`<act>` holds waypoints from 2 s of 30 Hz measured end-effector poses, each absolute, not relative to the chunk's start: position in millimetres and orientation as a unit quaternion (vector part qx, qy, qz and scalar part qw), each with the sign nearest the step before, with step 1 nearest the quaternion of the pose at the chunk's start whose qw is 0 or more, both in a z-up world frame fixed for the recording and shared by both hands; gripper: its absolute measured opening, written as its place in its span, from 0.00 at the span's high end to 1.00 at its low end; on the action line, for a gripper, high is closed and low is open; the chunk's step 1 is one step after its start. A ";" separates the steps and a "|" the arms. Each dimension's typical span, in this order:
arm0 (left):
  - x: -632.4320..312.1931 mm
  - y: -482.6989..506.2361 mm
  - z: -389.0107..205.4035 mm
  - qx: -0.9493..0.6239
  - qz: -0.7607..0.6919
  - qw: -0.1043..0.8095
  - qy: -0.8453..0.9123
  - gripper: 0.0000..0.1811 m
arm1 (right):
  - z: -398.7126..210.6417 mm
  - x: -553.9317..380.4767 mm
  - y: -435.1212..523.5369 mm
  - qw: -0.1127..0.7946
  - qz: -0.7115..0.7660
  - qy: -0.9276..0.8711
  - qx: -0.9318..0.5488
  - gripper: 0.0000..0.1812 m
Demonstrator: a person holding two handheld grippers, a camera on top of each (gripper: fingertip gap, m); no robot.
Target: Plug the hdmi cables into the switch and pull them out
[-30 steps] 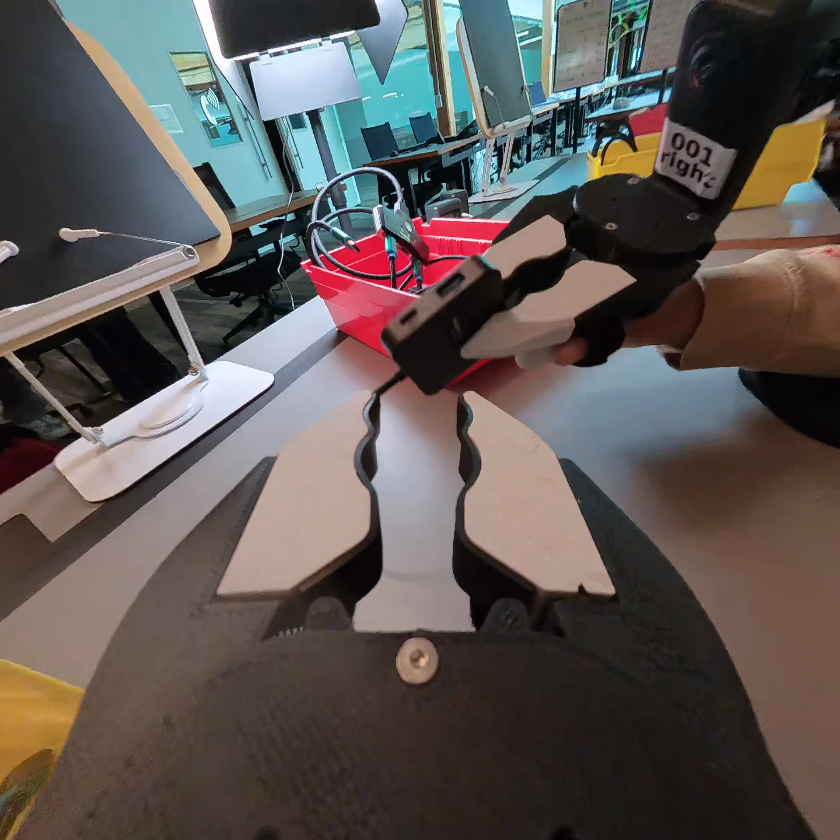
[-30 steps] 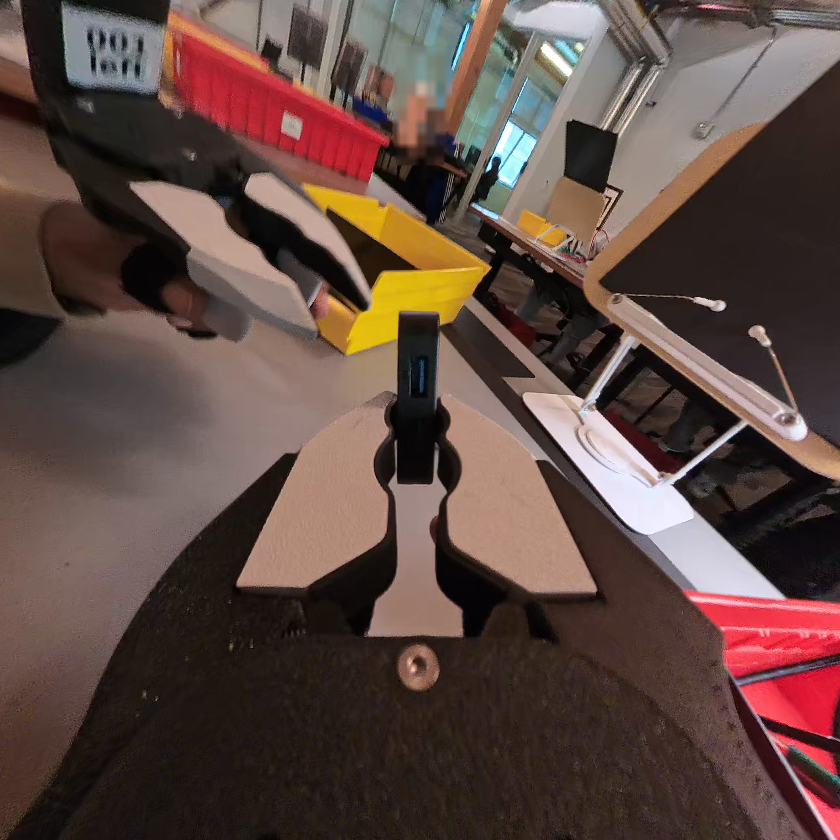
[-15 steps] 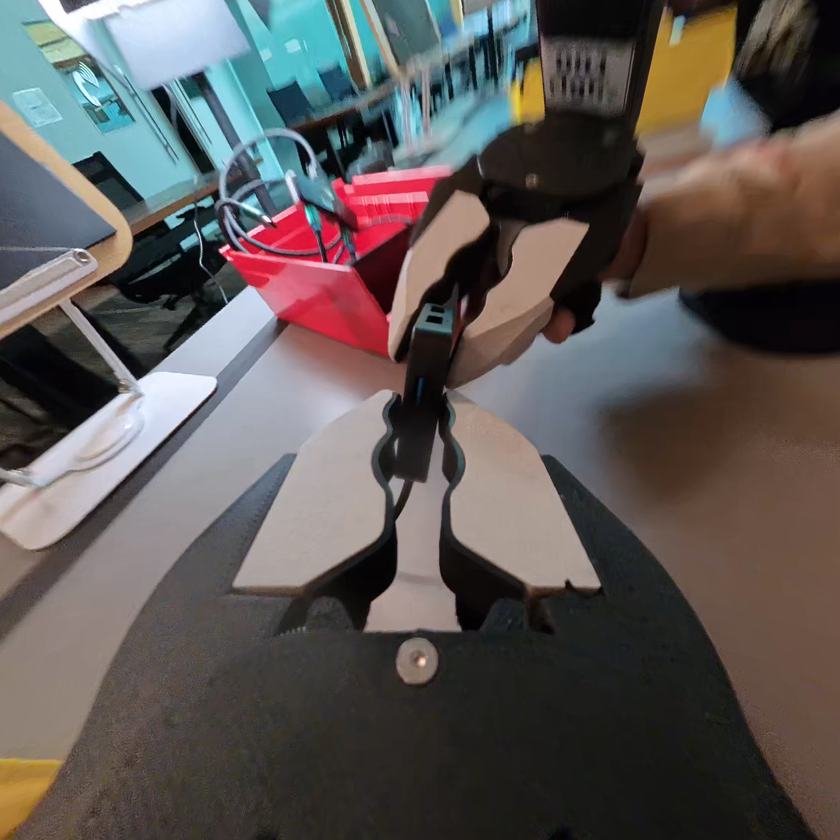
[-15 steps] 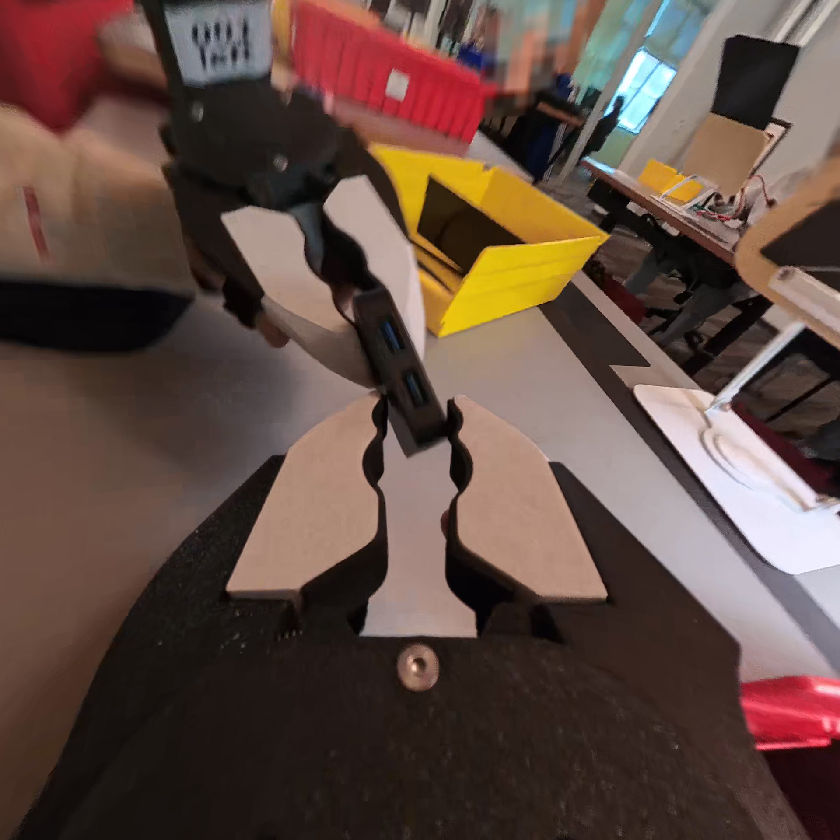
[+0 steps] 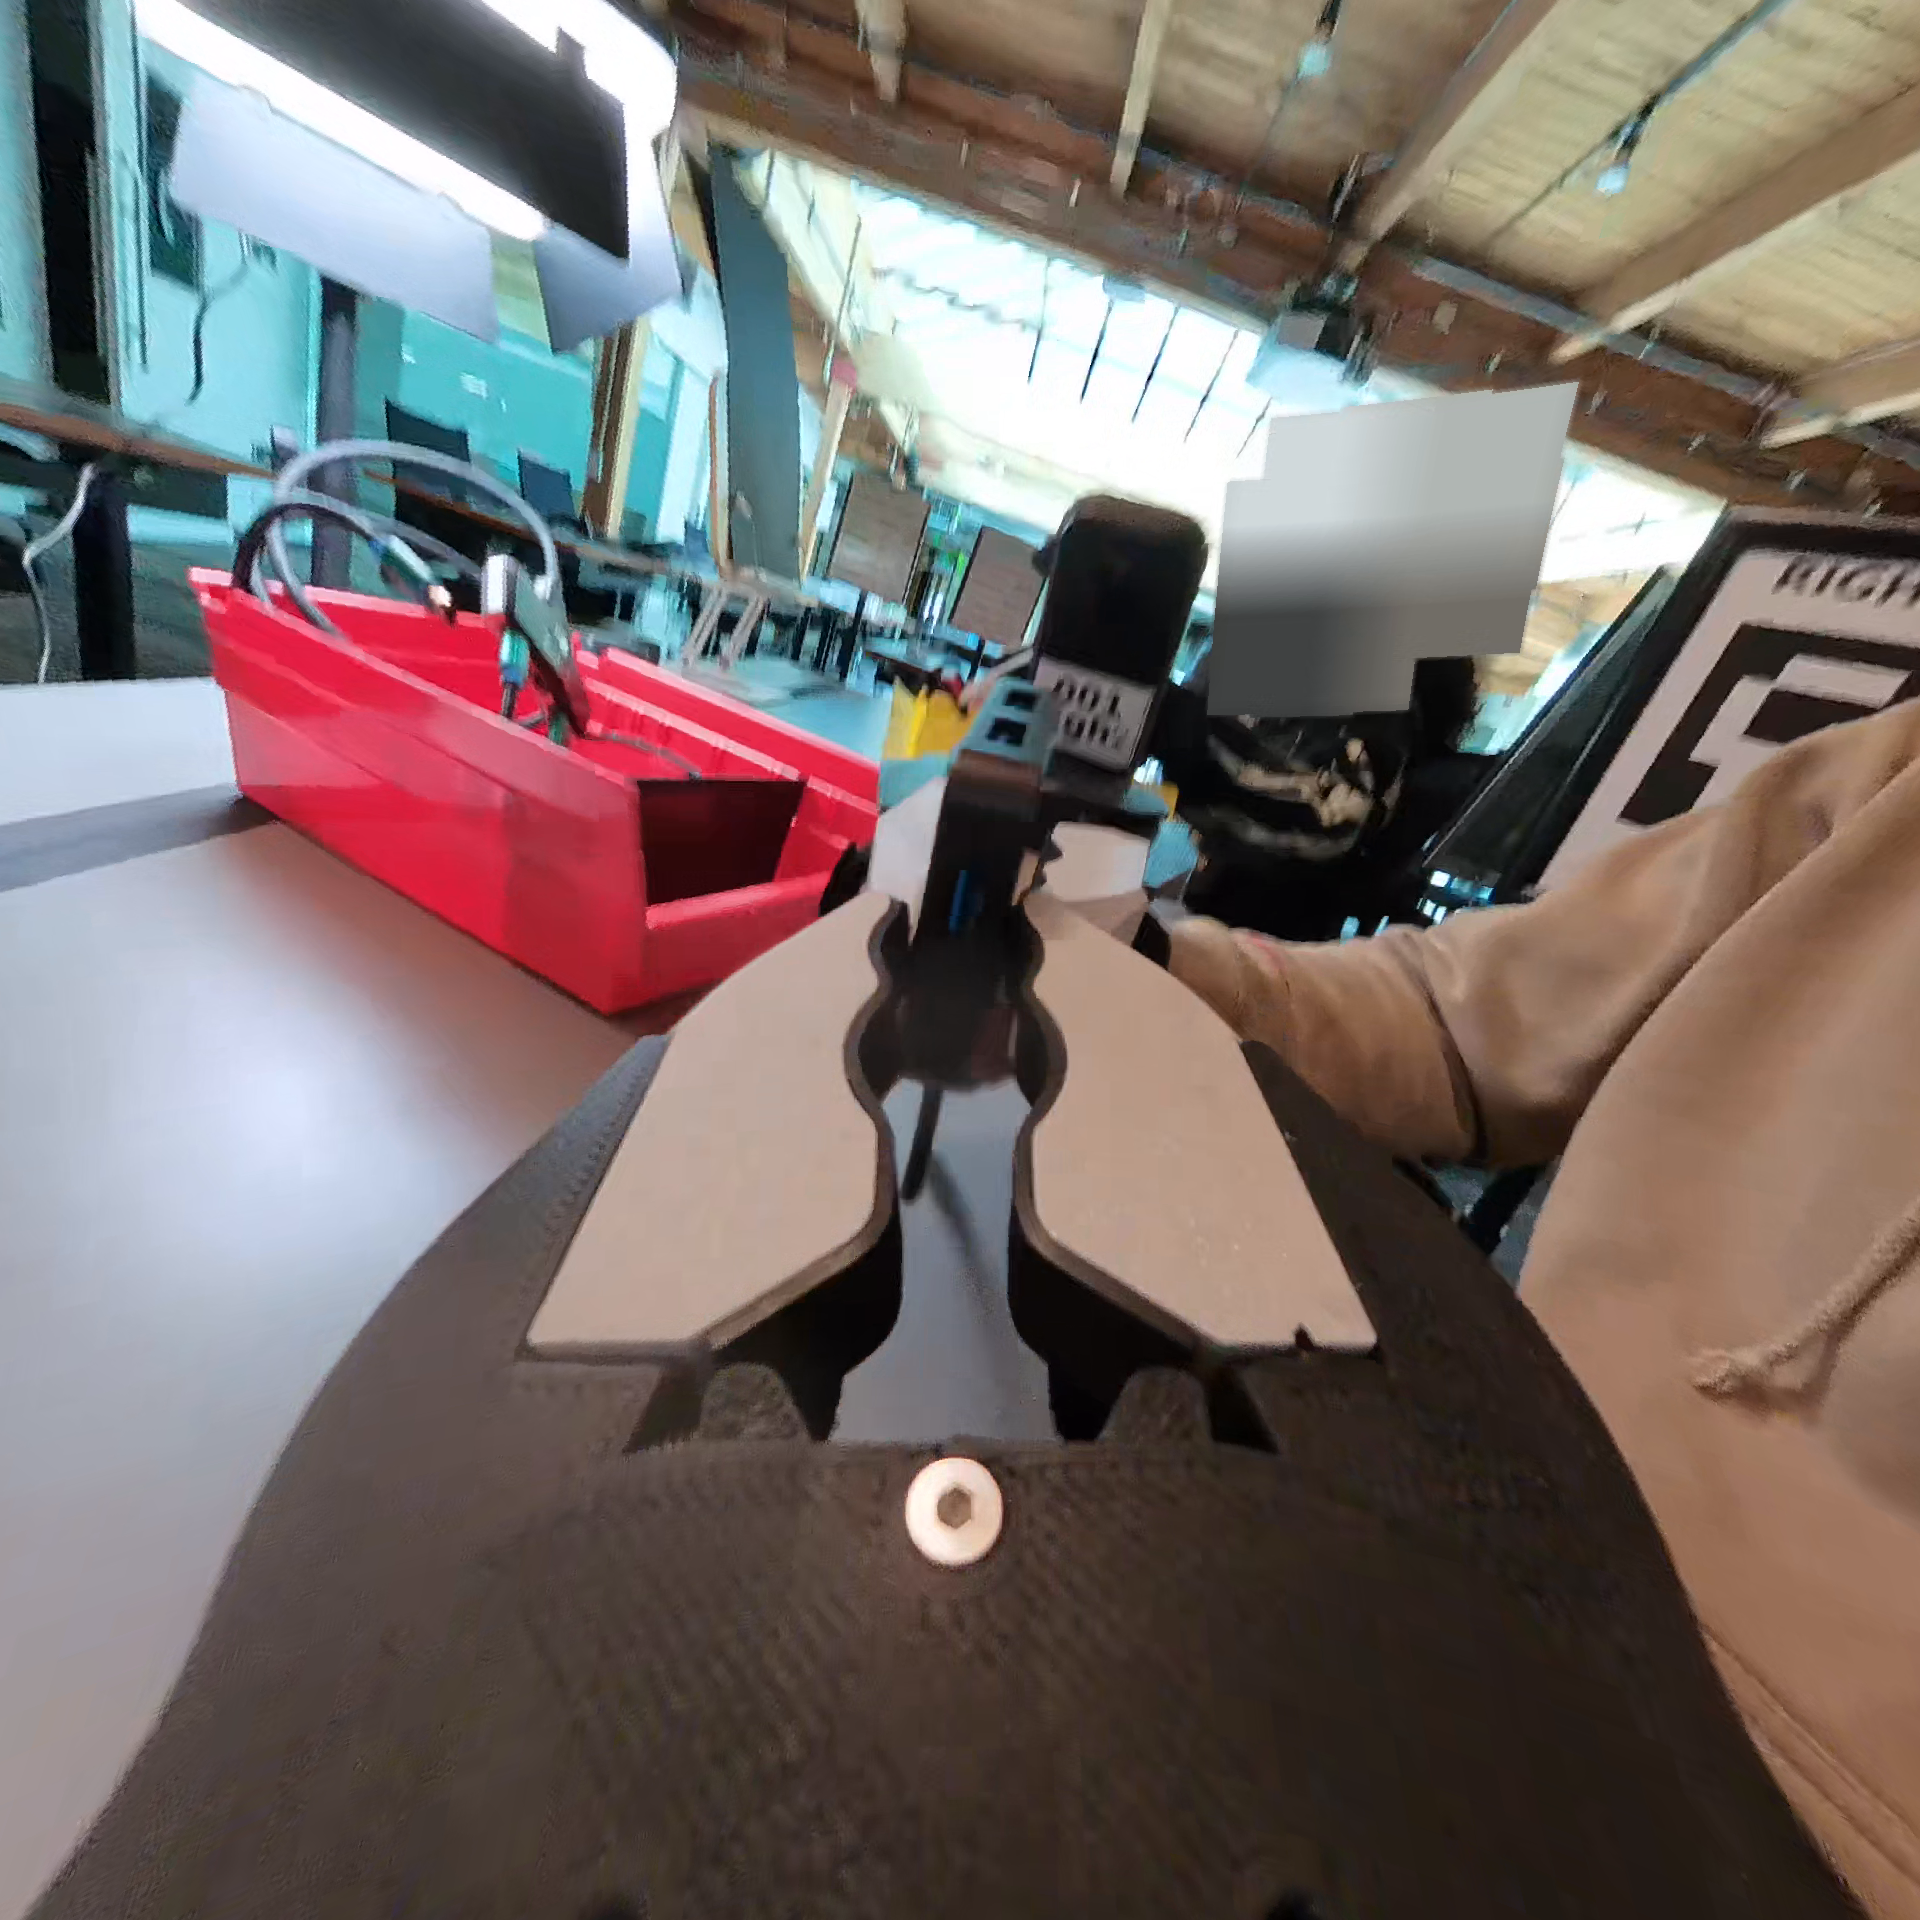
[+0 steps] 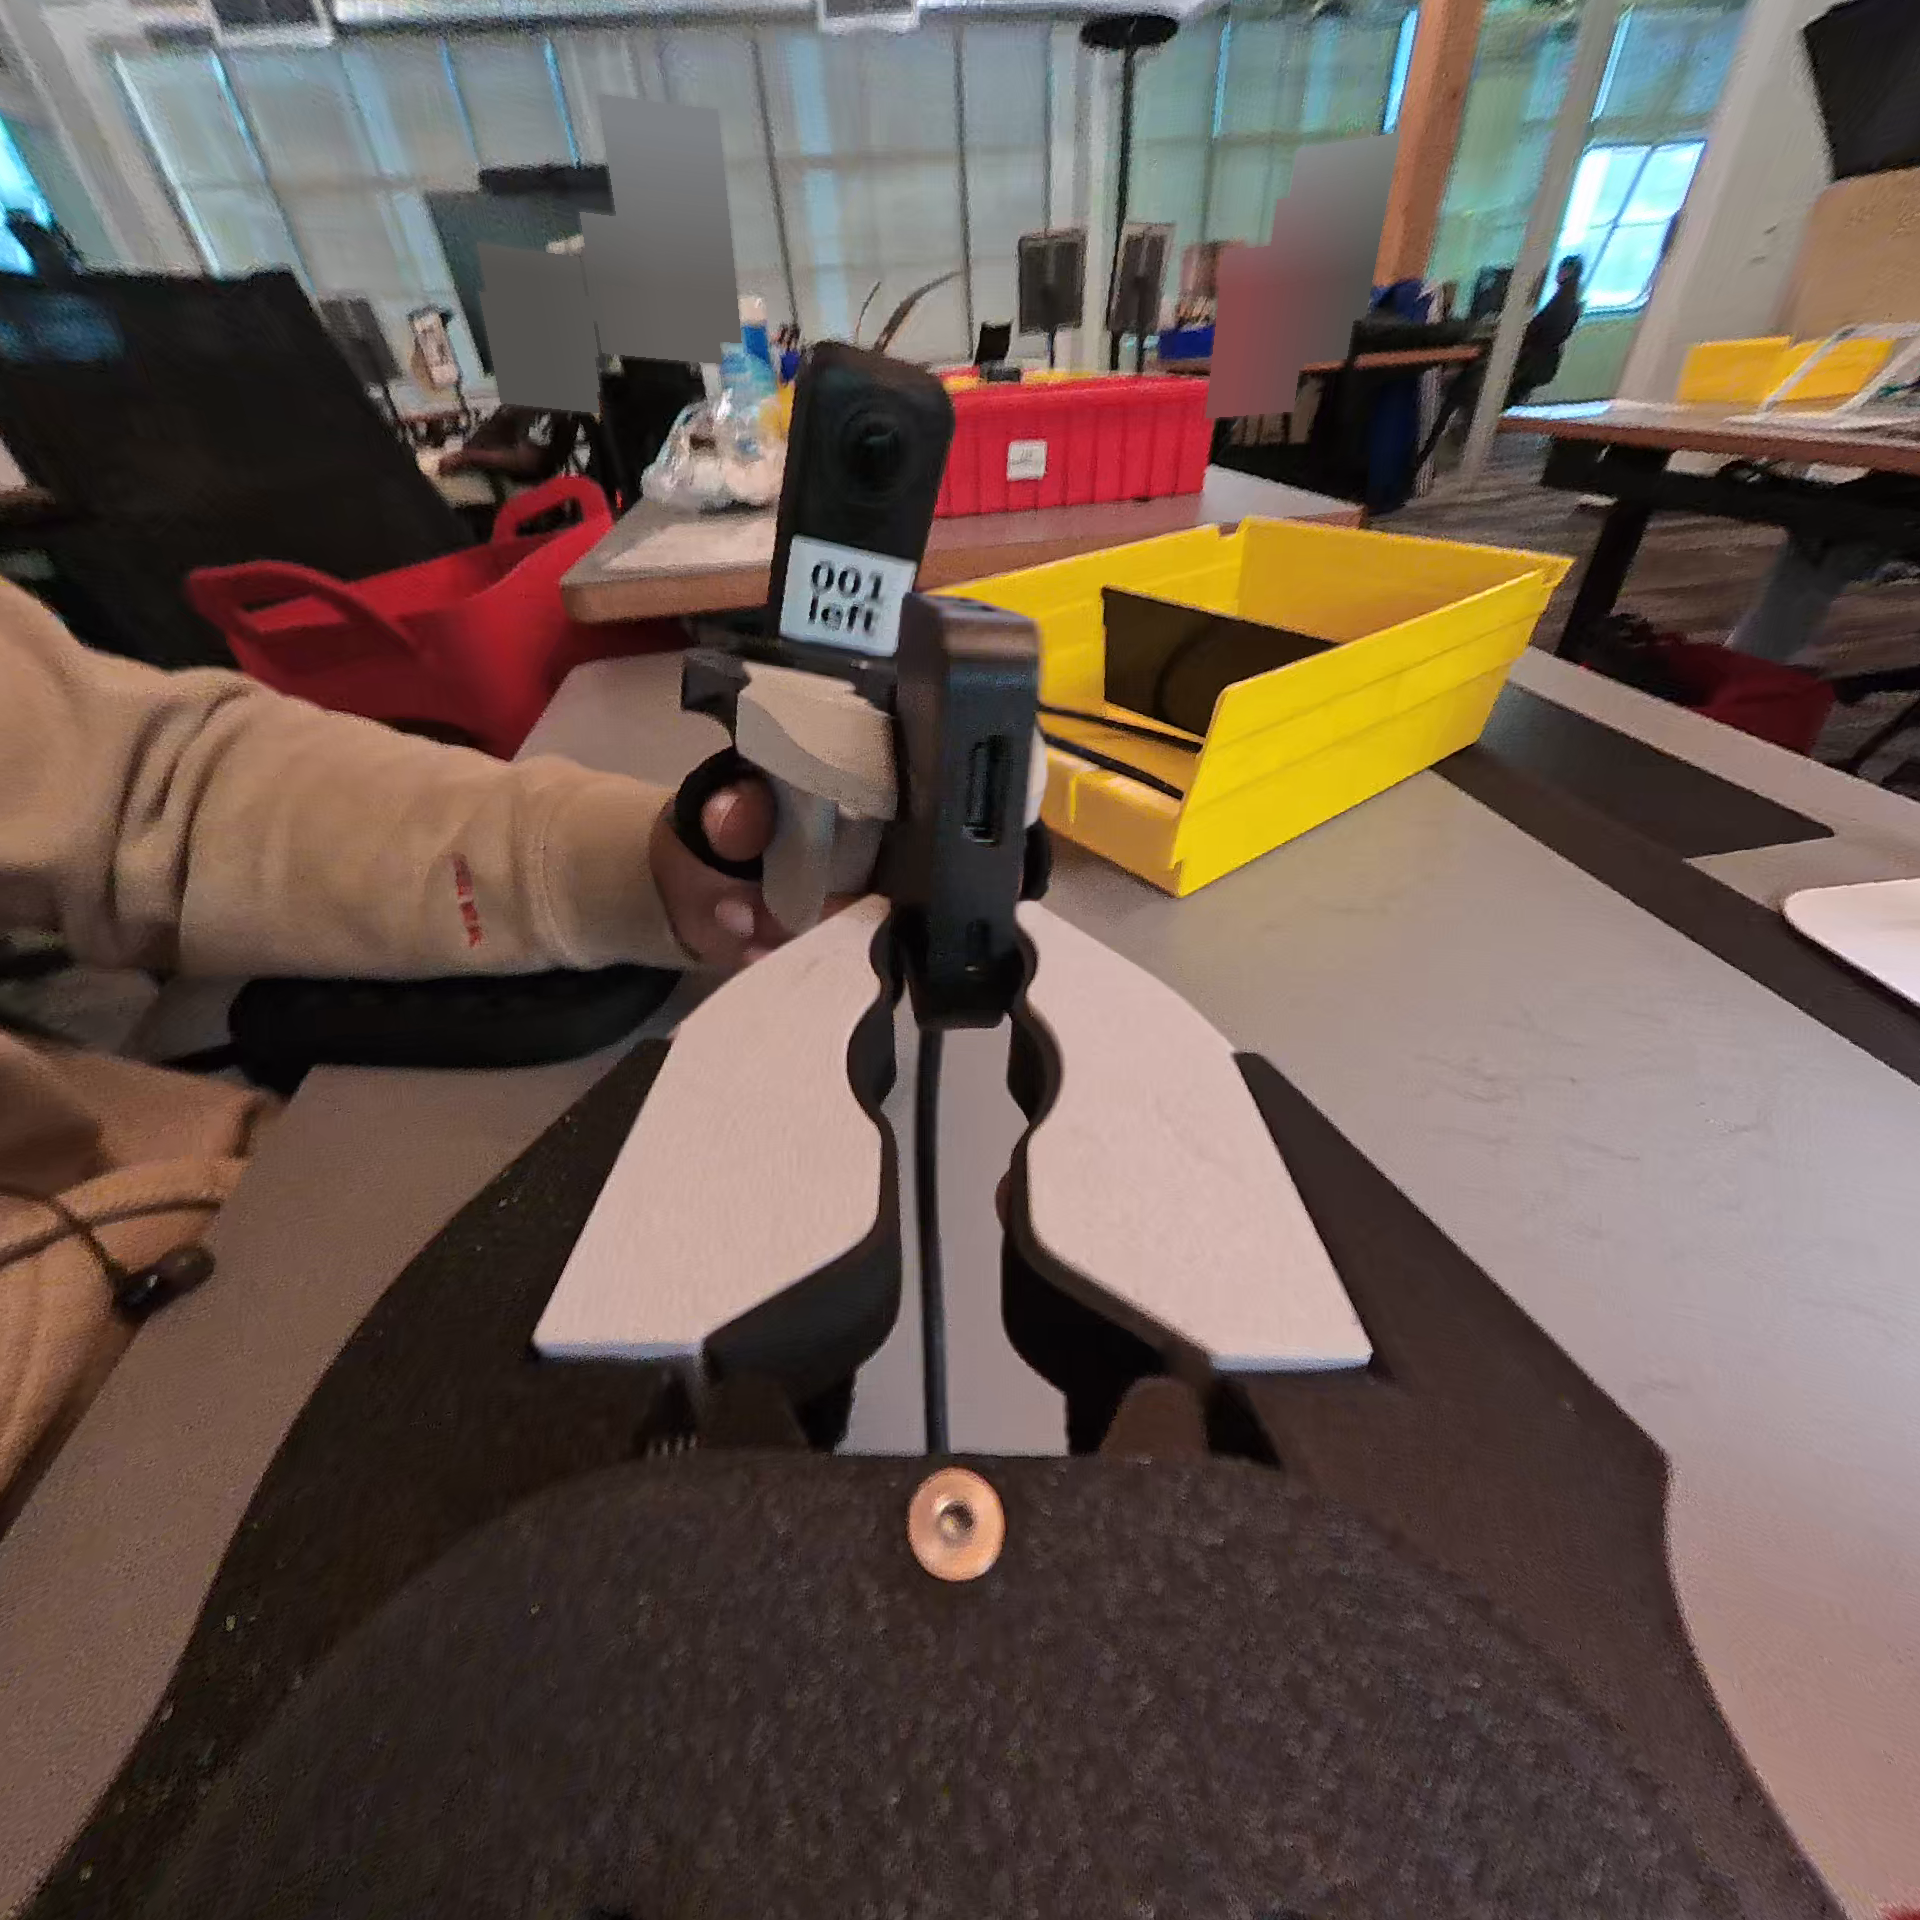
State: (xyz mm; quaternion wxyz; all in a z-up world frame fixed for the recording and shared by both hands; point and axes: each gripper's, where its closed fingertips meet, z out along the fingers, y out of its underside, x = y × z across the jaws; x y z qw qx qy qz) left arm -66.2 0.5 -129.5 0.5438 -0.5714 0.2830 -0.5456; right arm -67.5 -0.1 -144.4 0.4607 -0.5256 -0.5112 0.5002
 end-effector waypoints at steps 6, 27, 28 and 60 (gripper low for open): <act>-74.8 14.3 -171.0 -0.661 -0.340 0.534 0.402 0.85 | -179.5 -44.9 26.8 0.471 0.232 -0.648 -0.552 0.92; -82.4 31.0 -171.2 -0.688 -0.293 0.563 0.352 0.92 | -143.6 -46.9 32.4 0.538 0.286 -0.562 -0.560 0.87; -91.9 36.3 -160.6 -0.682 -0.338 0.575 0.300 0.92 | -131.0 -46.2 29.1 0.547 0.326 -0.537 -0.554 0.88; -45.0 -10.3 -176.9 -0.641 -0.391 0.497 0.434 0.92 | -164.4 -43.5 -6.2 0.372 0.470 -0.598 -0.532 0.92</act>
